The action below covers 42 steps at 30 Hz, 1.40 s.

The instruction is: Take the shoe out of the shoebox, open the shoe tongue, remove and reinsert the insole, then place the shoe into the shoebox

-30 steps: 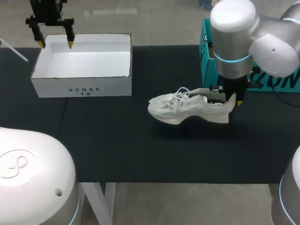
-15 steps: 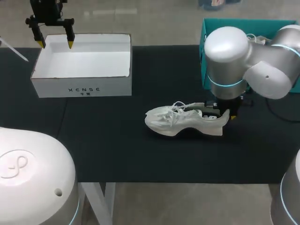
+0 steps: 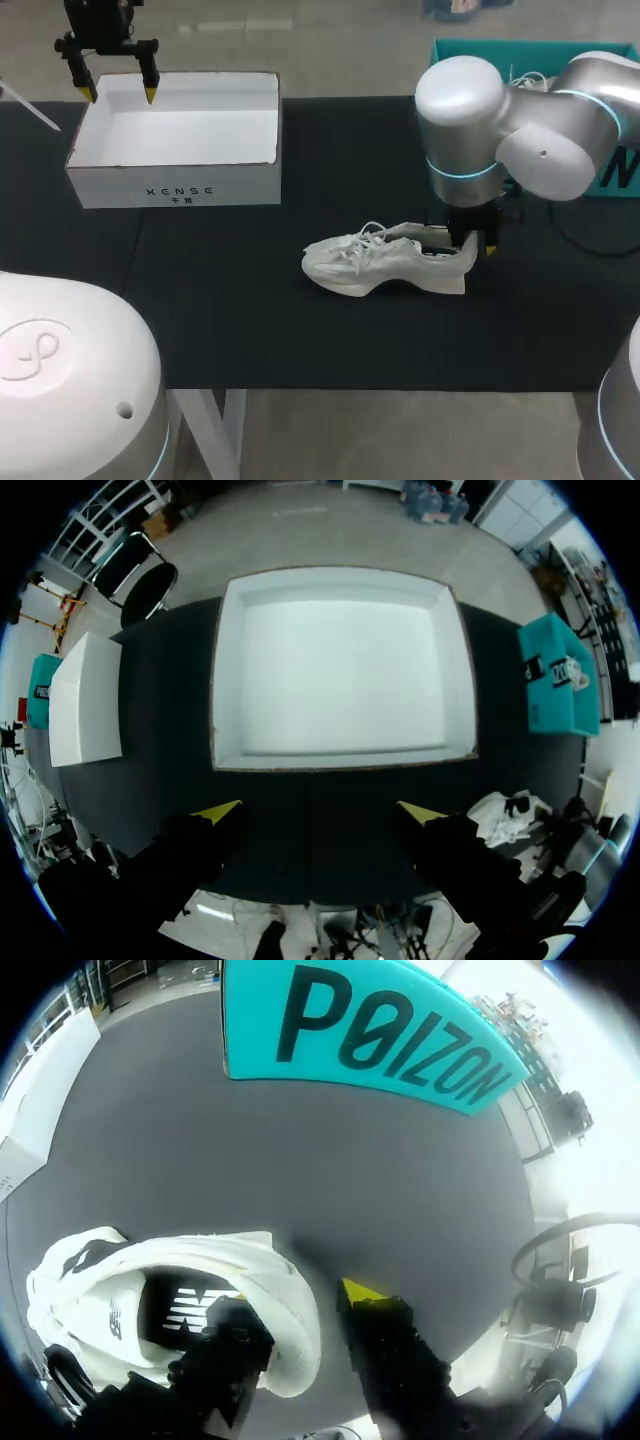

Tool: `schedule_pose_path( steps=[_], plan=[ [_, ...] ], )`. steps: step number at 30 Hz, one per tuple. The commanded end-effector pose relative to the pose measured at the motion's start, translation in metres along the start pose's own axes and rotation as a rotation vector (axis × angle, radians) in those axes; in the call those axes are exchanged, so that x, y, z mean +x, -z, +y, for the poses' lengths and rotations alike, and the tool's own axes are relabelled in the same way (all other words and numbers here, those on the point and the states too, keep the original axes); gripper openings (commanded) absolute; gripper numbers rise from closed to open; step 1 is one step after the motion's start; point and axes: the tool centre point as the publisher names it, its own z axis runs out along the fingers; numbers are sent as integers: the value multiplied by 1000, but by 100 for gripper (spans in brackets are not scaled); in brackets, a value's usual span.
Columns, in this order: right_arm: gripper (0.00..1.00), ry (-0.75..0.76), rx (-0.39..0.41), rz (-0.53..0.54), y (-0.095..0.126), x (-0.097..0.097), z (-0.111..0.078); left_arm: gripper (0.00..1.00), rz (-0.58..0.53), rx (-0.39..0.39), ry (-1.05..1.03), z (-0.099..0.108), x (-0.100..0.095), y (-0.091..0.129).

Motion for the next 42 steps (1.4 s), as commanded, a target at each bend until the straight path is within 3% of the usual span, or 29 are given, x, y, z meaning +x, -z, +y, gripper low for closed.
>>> schedule_pose_path(
  steps=[1,5,7,9,11,36,40,42],
  plan=[
    [100,66,42,90,31,-16,10,100,-1,0,0,0,0,0],
    [100,345,111,312,71,-21,20,100,-1,0,0,0,0,0],
    [100,491,103,406,84,-25,24,100,-1,0,0,0,0,0],
    [100,851,86,577,100,-34,24,100,-1,0,0,0,0,0],
    [100,1188,92,669,101,-48,23,100,-1,0,0,0,0,0],
    [100,1188,92,669,101,-48,23,100,-1,0,0,0,0,0],
    [100,1465,-196,666,98,-52,32,100,-1,0,0,0,0,0],
    [100,1511,-298,691,95,-59,35,100,-1,0,0,0,0,0]
  ],
)
